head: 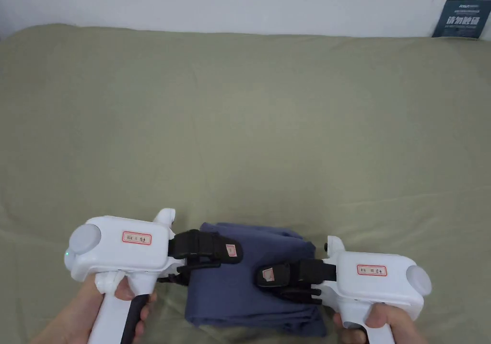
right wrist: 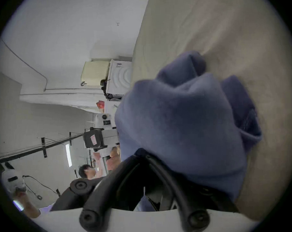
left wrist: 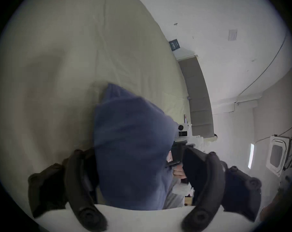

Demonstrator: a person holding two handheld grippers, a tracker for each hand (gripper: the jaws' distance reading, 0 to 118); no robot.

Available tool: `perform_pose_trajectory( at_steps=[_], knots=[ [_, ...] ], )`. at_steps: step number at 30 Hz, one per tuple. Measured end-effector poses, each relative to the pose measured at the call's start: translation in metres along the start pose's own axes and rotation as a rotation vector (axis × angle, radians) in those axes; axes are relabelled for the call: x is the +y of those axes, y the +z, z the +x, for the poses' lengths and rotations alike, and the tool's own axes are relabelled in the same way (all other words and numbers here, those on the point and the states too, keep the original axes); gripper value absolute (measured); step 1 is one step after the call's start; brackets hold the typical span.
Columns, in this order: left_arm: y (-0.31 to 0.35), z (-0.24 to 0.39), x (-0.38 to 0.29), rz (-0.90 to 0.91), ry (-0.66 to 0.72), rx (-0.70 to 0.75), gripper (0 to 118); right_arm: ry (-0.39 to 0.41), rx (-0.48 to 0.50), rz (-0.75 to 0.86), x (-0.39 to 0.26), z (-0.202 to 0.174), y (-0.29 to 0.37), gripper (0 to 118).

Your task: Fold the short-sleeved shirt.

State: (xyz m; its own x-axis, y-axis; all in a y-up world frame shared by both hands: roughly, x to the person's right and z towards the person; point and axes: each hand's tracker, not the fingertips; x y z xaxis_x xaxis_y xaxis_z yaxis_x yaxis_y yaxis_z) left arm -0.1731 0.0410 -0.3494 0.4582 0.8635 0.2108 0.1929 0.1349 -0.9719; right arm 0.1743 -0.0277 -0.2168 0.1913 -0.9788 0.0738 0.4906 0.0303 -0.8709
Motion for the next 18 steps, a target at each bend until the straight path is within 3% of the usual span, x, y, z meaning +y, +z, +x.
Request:
perform_pose_trajectory(
  at_steps=[1, 2, 3, 4, 6, 7, 8, 11, 12, 14, 18],
  knots=[
    [-0.003, 0.001, -0.002, 0.009, -0.03, 0.012, 72, -0.006, 0.003, 0.002, 0.0, 0.001, 0.0, 0],
    [-0.004, 0.002, -0.002, 0.02, -0.041, 0.042, 40, -0.012, 0.006, 0.005, 0.001, 0.002, 0.001, 0],
    [-0.002, -0.004, 0.002, 0.036, -0.038, 0.106, 32, -0.019, 0.012, 0.008, 0.001, 0.002, 0.002, 0],
    [-0.002, -0.008, 0.003, 0.036, -0.044, 0.138, 32, -0.012, -0.012, 0.014, 0.001, -0.004, 0.004, 0],
    [0.003, -0.009, 0.003, 0.025, -0.022, 0.077, 32, 0.159, -0.191, 0.062, -0.001, -0.029, 0.018, 0],
    [0.001, -0.004, 0.003, 0.026, -0.024, 0.092, 32, 0.294, -0.264, 0.093, -0.008, -0.049, 0.029, 0],
    [0.001, -0.001, 0.002, 0.019, -0.043, 0.113, 32, 0.452, -0.413, 0.194, -0.022, -0.075, 0.04, 0],
    [-0.001, 0.008, 0.002, 0.016, -0.061, 0.151, 32, 0.858, -0.911, 0.646, -0.071, -0.132, 0.054, 0],
    [-0.001, 0.01, 0.002, 0.015, -0.067, 0.157, 32, 0.948, -0.986, 0.779, -0.083, -0.137, 0.055, 0],
    [-0.002, 0.013, 0.0, 0.018, -0.065, 0.176, 32, 1.006, -1.083, 0.959, -0.096, -0.151, 0.06, 0],
    [0.0, 0.017, -0.002, 0.024, -0.066, 0.2, 32, 1.068, -1.131, 1.13, -0.111, -0.168, 0.07, 0]
  ],
)
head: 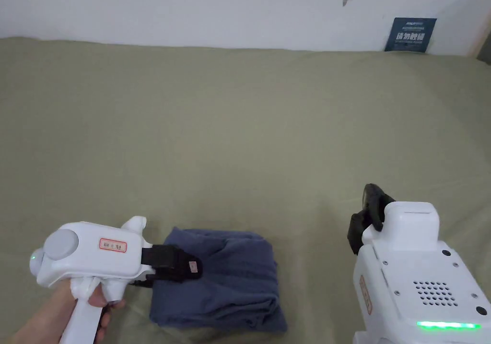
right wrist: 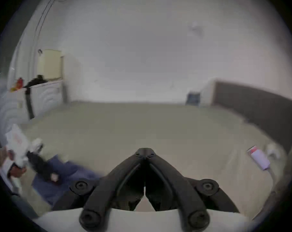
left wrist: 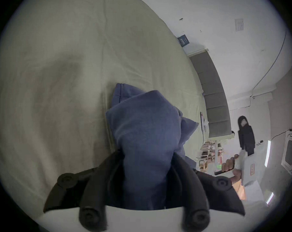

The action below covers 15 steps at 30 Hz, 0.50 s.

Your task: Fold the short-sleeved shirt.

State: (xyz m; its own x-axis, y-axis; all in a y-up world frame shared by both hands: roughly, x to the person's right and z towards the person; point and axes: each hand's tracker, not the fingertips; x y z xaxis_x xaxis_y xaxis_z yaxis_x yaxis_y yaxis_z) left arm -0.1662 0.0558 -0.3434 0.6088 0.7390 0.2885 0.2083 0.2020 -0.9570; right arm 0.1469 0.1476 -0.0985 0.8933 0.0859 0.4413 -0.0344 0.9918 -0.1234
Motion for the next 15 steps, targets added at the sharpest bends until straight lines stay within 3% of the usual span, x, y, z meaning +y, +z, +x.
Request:
perform_pose_trajectory(
  at_steps=[9, 15],
  knots=[
    [0.013, 0.013, -0.001, 0.003, -0.028, 0.023, 32, -0.011, 0.032, -0.002, 0.015, 0.0, 0.01, 0],
    [0.052, 0.007, -0.001, 0.015, -0.025, 0.036, 32, -0.022, 0.107, -0.027, 0.015, -0.027, 0.006, 0]
  ],
)
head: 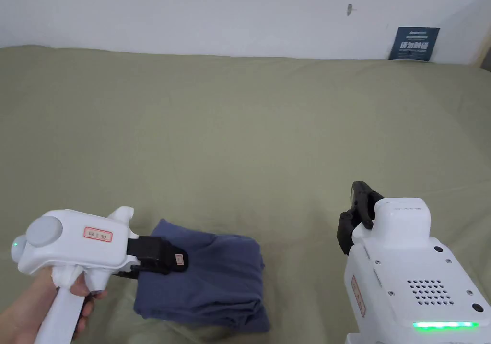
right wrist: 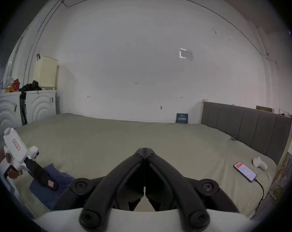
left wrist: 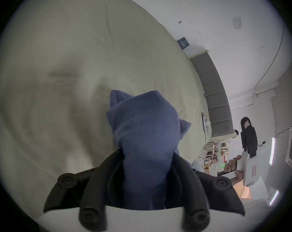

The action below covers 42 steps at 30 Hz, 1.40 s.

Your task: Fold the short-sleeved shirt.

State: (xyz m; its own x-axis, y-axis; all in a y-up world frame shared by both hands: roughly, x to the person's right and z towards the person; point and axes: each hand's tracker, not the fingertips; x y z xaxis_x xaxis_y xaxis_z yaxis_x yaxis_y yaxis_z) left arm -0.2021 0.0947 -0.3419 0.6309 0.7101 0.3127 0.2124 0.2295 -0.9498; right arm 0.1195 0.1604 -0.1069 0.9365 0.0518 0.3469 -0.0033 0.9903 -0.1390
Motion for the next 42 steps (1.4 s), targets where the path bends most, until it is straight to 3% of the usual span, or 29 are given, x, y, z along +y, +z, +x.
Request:
perform_pose_trajectory(
  at_steps=[6, 15, 23, 32, 36, 38, 39, 42],
  knots=[
    [0.085, -0.047, 0.002, 0.088, 0.049, 0.103, 32, -0.001, 0.206, -0.036, -0.002, -0.068, -0.015, 0],
    [0.229, -0.15, 0.02, 0.148, 0.123, 0.292, 32, 0.017, 0.494, -0.053, -0.007, -0.219, -0.043, 0],
    [0.295, -0.207, 0.065, 0.11, 0.106, 0.453, 32, -0.026, 0.633, -0.12, -0.026, -0.327, -0.068, 0],
    [0.296, -0.243, 0.094, 0.059, 0.094, 0.488, 32, -0.033, 0.677, -0.177, -0.042, -0.369, -0.091, 0],
    [0.291, -0.241, 0.091, 0.078, 0.077, 0.532, 47, -0.041, 0.69, -0.186, -0.04, -0.369, -0.096, 0],
    [0.295, -0.237, 0.086, 0.16, 0.051, 0.583, 109, -0.041, 0.704, -0.192, -0.036, -0.37, -0.097, 0],
    [0.298, -0.233, 0.083, 0.183, 0.053, 0.594, 118, -0.036, 0.701, -0.188, -0.034, -0.371, -0.097, 0],
    [0.312, -0.207, 0.072, 0.258, 0.017, 0.672, 118, -0.053, 0.706, -0.19, -0.022, -0.36, -0.096, 0]
  ],
)
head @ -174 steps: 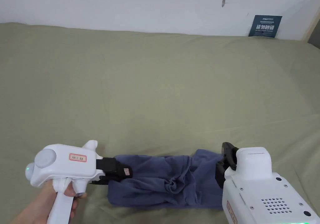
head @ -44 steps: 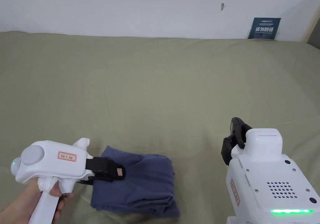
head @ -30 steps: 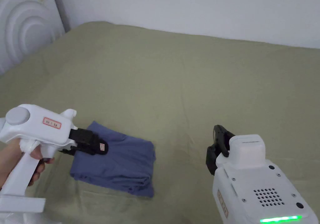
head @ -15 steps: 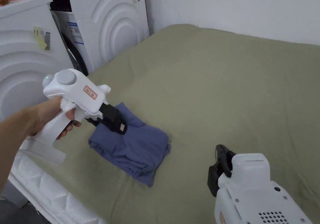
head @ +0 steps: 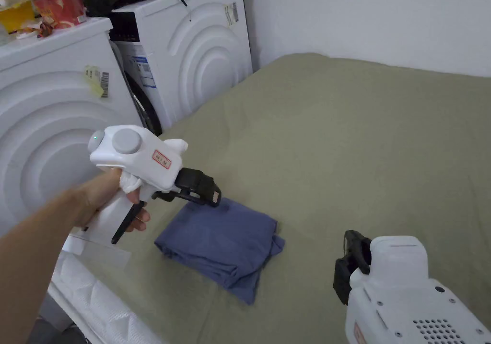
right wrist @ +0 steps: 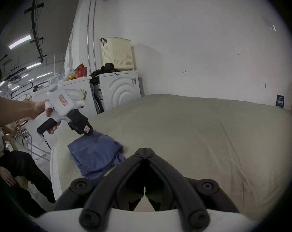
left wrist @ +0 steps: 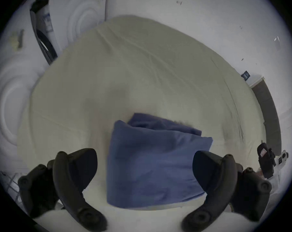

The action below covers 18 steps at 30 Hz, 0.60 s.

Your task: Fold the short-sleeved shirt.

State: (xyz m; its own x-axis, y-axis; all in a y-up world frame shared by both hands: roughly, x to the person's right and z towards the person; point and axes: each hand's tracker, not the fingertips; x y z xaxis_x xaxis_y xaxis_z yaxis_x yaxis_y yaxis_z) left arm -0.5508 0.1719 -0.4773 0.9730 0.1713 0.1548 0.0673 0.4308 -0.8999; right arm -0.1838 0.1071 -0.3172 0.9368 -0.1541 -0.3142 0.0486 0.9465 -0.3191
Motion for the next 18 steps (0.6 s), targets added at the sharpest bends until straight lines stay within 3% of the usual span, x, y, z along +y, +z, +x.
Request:
perform_pose_trajectory(
  at_steps=[3, 4, 5, 6, 7, 8, 11, 14, 18],
  knots=[
    [0.034, 0.03, -0.011, 0.128, -0.04, 0.087, 115, -0.011, -0.013, 0.013, 0.01, 0.011, 0.022, 0],
    [0.046, 0.043, -0.015, 0.219, -0.064, 0.14, 108, -0.016, -0.022, 0.018, 0.014, 0.016, 0.032, 0],
    [0.06, 0.059, -0.021, 0.322, -0.057, 0.169, 94, -0.018, -0.036, 0.025, 0.019, 0.022, 0.043, 0],
    [0.071, 0.071, -0.025, 0.376, -0.053, 0.149, 71, -0.02, -0.041, 0.029, 0.023, 0.029, 0.054, 0],
    [0.08, 0.089, -0.031, 0.399, -0.014, 0.041, 14, -0.024, -0.047, 0.035, 0.029, 0.037, 0.067, 0],
    [0.083, 0.107, -0.035, 0.447, -0.028, -0.03, 0, -0.028, -0.067, 0.051, 0.034, 0.047, 0.082, 0],
    [0.092, 0.191, -0.06, 0.539, -0.049, -0.12, 0, 0.005, -0.148, 0.075, 0.049, 0.08, 0.129, 0],
    [0.084, 0.294, -0.087, 0.641, -0.175, -0.031, 0, -0.012, -0.235, 0.097, 0.064, 0.123, 0.182, 0],
    [0.068, 0.411, -0.122, 0.742, -0.15, -0.131, 0, 0.022, -0.388, 0.121, 0.077, 0.178, 0.252, 0]
  ],
)
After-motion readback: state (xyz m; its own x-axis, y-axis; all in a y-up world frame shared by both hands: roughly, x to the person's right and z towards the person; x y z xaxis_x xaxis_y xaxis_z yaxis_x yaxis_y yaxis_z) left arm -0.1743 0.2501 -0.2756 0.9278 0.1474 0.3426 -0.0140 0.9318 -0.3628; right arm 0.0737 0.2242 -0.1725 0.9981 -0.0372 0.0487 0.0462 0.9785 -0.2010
